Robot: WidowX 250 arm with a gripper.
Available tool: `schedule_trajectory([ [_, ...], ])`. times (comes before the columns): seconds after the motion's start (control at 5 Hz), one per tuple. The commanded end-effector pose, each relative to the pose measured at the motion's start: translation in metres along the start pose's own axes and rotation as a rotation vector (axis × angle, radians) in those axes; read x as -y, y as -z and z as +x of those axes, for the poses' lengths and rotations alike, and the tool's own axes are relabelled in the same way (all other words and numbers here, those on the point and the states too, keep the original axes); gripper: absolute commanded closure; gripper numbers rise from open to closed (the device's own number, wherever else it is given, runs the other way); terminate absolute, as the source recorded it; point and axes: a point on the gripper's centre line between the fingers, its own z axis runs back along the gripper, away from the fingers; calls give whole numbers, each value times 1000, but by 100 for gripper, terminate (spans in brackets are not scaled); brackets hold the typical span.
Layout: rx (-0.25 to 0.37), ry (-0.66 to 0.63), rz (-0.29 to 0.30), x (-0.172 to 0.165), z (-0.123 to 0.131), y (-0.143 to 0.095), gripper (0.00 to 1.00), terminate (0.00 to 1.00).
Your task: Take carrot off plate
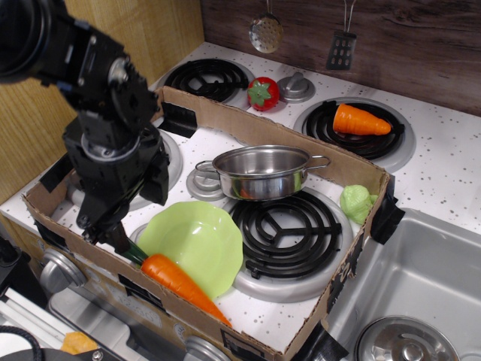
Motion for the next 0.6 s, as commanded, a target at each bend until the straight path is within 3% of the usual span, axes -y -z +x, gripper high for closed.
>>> schedule_trajectory([
  [0.0, 5, 17, -37, 0, -4, 12, 0, 0],
  [0.4, 44, -20, -115, -7, -10, 20, 0, 0],
])
